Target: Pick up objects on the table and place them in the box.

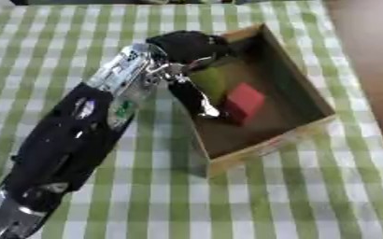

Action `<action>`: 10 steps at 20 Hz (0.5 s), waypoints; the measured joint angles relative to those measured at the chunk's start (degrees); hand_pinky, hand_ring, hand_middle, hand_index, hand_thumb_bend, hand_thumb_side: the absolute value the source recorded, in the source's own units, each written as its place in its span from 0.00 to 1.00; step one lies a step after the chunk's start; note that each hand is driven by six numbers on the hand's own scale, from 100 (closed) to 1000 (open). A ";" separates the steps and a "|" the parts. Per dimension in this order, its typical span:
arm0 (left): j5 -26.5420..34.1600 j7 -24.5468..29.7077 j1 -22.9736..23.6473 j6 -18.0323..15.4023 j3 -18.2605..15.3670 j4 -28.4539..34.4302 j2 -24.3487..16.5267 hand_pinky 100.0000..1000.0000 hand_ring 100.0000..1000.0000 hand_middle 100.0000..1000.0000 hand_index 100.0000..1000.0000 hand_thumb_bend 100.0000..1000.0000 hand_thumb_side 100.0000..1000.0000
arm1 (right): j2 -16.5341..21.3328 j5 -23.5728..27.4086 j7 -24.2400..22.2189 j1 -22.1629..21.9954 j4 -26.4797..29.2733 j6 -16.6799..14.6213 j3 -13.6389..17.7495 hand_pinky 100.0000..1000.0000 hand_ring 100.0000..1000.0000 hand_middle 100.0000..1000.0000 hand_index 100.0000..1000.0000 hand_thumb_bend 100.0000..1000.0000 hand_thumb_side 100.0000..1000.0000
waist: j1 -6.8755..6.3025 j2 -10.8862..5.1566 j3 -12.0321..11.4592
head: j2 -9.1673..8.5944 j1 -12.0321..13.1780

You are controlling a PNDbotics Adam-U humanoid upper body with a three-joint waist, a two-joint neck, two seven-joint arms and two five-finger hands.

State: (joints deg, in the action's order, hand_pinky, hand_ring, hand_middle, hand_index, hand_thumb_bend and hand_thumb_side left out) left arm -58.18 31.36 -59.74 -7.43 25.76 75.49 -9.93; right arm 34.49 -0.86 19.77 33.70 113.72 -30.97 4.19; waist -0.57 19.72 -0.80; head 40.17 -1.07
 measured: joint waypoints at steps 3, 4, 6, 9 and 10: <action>0.33 -0.42 0.00 0.41 -0.18 0.84 -0.01 0.83 0.89 0.87 0.98 0.66 0.67 | 0.00 0.00 0.11 0.00 0.00 0.03 0.01 0.85 0.57 0.45 0.76 0.00 0.17 | 0.04 0.00 -0.03 | 0.00 0.00; 0.63 -0.56 0.00 0.53 -0.20 1.16 -0.02 0.82 0.88 0.87 0.98 0.65 0.66 | 0.00 0.00 0.15 0.00 0.00 0.00 0.01 0.85 0.57 0.45 0.76 0.00 0.17 | 0.06 -0.01 -0.03 | 0.00 0.00; 1.27 -0.79 0.00 0.76 -0.27 1.84 -0.05 0.82 0.88 0.87 0.98 0.65 0.66 | 0.00 0.00 0.19 0.01 0.00 -0.01 0.02 0.85 0.57 0.45 0.76 0.00 0.17 | 0.10 -0.01 -0.04 | 0.00 0.01; 1.95 -0.85 0.00 1.02 -0.30 2.41 -0.09 0.82 0.88 0.87 0.98 0.65 0.66 | 0.00 0.00 0.22 0.01 0.00 -0.01 0.02 0.85 0.57 0.45 0.76 0.00 0.17 | 0.16 -0.04 -0.04 | 0.00 0.01; 2.06 -0.84 0.00 1.15 -0.30 2.57 -0.09 0.82 0.88 0.87 0.98 0.65 0.66 | 0.00 0.00 0.22 0.01 0.00 -0.01 0.02 0.85 0.57 0.45 0.76 0.00 0.17 | 0.16 -0.05 -0.04 | 0.00 0.01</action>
State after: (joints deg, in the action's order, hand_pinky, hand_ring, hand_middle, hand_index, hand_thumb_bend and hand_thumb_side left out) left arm -56.12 30.52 -59.74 -6.29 25.47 78.07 -10.02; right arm 34.49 -0.86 19.99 33.71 113.72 -30.98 4.21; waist -0.41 19.67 -0.84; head 40.17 -1.06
